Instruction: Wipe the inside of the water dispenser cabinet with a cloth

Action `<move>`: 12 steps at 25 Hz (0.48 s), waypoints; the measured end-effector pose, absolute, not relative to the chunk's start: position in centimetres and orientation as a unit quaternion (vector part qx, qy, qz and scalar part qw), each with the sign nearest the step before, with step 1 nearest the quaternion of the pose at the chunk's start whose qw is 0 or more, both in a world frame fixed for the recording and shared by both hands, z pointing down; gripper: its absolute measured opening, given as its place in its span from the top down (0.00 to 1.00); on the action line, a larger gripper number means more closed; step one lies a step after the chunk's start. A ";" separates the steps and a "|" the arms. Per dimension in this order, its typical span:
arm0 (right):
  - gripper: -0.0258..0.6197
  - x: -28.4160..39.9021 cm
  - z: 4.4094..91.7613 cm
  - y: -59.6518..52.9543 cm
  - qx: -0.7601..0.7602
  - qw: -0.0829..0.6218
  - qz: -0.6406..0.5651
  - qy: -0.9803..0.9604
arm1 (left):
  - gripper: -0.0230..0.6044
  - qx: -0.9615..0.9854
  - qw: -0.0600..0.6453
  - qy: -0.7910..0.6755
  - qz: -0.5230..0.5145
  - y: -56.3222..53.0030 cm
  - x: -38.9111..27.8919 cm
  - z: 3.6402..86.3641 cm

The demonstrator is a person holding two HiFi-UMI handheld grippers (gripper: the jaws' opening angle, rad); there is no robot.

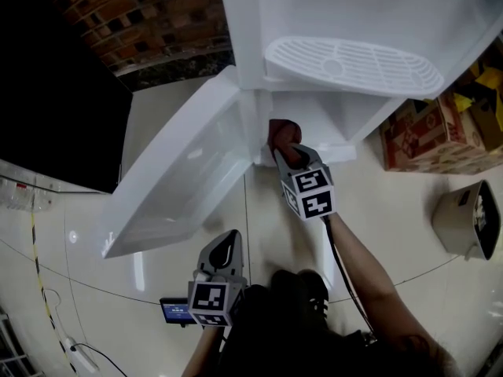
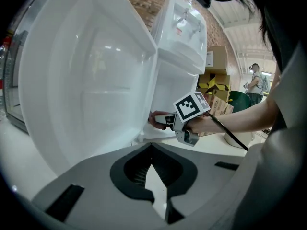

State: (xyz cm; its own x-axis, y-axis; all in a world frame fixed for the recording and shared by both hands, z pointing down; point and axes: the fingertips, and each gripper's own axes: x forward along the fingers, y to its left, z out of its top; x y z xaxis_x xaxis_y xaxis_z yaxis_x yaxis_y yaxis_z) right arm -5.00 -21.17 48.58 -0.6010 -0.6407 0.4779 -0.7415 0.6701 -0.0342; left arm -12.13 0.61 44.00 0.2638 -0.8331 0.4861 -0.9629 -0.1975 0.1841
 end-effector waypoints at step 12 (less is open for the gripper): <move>0.83 -4.1 33.7 -29.5 0.450 0.073 0.015 -0.890 | 1.00 0.760 0.233 -0.589 0.145 0.7 -12.1 44.3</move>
State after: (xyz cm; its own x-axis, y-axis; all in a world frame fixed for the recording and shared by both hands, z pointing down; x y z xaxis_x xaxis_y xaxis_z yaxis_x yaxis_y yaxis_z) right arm -4.11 -29.50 33.68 -0.5841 -0.7991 0.1424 -0.8034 0.5942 0.0395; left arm -12.08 0.69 44.33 0.2641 -0.8282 0.4942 -0.9629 -0.1974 0.1837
